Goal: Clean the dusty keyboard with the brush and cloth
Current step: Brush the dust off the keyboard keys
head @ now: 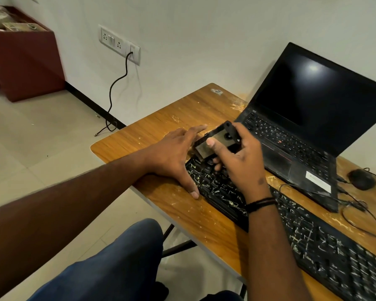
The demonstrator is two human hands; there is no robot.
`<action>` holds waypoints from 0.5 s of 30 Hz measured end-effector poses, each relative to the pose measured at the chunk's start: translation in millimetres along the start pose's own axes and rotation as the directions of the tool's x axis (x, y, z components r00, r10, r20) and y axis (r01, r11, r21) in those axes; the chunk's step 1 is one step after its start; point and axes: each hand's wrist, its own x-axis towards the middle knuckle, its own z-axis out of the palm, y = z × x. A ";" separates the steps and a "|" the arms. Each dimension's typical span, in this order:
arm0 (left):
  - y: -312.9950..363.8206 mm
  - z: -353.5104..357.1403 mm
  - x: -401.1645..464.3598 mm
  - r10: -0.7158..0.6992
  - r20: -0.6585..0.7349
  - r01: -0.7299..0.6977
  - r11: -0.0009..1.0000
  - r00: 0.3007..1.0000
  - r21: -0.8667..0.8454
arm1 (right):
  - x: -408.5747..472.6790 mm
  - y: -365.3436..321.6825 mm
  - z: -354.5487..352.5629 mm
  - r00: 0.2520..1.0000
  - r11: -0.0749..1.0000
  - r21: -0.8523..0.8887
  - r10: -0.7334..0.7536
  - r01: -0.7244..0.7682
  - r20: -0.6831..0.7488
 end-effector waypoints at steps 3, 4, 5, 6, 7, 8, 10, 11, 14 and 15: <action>1.9 -1.2 -1.6 0.005 -0.004 -0.006 1.000 1.000 -0.006 | -2.7 -0.6 -5.9 0.998 0.999 0.049 0.004 -0.007 0.057; 2.1 -0.9 -1.6 0.008 -0.007 -0.008 1.000 1.000 -0.001 | -2.8 -0.2 -2.7 0.995 1.000 0.020 0.005 -0.007 0.099; 1.6 -0.4 -1.1 0.007 -0.011 -0.007 1.000 1.000 0.004 | -2.4 0.4 2.0 0.993 1.000 -0.016 0.005 -0.003 0.119; 0.7 0.2 -0.5 0.004 -0.016 -0.004 1.000 1.000 0.005 | -1.5 0.9 6.6 0.993 0.999 -0.050 -0.001 0.007 0.114; -0.3 1.2 0.3 0.003 -0.025 -0.003 1.000 1.000 -0.001 | -1.3 0.4 9.8 0.995 0.997 -0.075 -0.012 0.019 0.095; -1.3 1.8 0.7 0.001 -0.031 -0.001 1.000 1.000 -0.008 | -0.9 -0.3 11.5 0.998 0.996 -0.080 -0.023 0.028 0.066; -1.5 1.4 0.3 -0.008 -0.025 0.007 1.000 1.000 -0.021 | -0.8 -2.1 7.7 1.000 1.000 -0.017 -0.027 0.027 -0.012; -1.1 1.0 -0.2 -0.010 -0.022 0.009 1.000 1.000 -0.023 | -1.2 -2.7 3.1 0.999 0.999 0.042 -0.017 0.018 -0.035; 2.1 -0.6 -1.7 -0.002 -0.021 0.002 1.000 1.000 -0.020 | -2.8 -2.3 -3.7 0.997 0.992 0.115 0.036 -0.043 0.064; 2.6 -0.6 -1.5 0.001 -0.020 -0.001 1.000 1.000 -0.018 | -2.9 -1.4 -0.6 0.993 0.996 0.077 0.044 -0.053 0.107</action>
